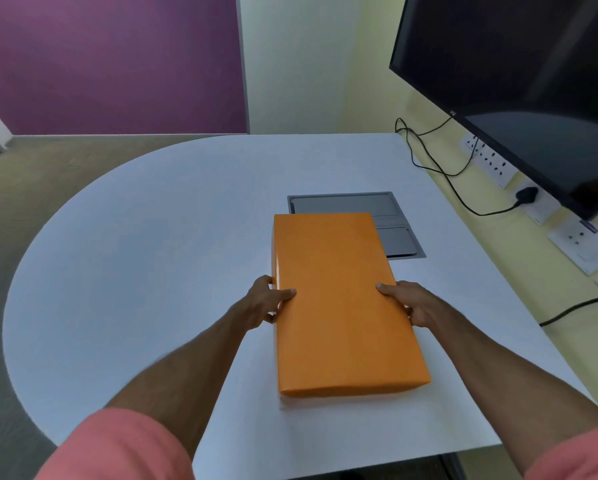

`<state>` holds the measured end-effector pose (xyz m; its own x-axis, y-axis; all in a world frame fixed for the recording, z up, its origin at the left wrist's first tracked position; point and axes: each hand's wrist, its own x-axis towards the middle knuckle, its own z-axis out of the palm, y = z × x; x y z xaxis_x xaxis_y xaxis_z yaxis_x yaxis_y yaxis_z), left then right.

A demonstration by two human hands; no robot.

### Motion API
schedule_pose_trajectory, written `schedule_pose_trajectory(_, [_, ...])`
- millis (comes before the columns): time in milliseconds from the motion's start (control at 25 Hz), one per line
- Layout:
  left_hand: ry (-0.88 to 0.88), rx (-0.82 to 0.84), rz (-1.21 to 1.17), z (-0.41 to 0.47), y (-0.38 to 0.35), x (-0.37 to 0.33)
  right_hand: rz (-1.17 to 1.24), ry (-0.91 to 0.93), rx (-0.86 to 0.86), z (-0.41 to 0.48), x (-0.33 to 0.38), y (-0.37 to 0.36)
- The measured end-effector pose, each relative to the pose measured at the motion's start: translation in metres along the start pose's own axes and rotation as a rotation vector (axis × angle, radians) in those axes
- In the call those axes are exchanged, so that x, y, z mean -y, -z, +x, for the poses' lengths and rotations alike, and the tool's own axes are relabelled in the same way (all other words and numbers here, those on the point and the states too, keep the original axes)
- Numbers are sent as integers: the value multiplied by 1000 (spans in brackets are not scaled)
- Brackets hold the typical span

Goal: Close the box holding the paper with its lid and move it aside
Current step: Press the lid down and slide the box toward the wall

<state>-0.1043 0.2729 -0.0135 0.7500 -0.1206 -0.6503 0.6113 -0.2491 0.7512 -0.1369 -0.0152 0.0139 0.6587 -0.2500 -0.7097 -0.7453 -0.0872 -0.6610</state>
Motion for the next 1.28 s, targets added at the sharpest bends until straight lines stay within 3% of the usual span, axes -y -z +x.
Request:
schedule_pose_trajectory(360, [-17,-12,33,-8,-64,-21,120,-57,33,3,-7,83])
schedule_pose_trajectory(680, [-39,-9,40,-20,-179,-44,-8,-19,41,6,-26,192])
schedule_pose_trajectory(1280, [-24,41,51,-25,-347,-53,26,16,-104,23,-81,333])
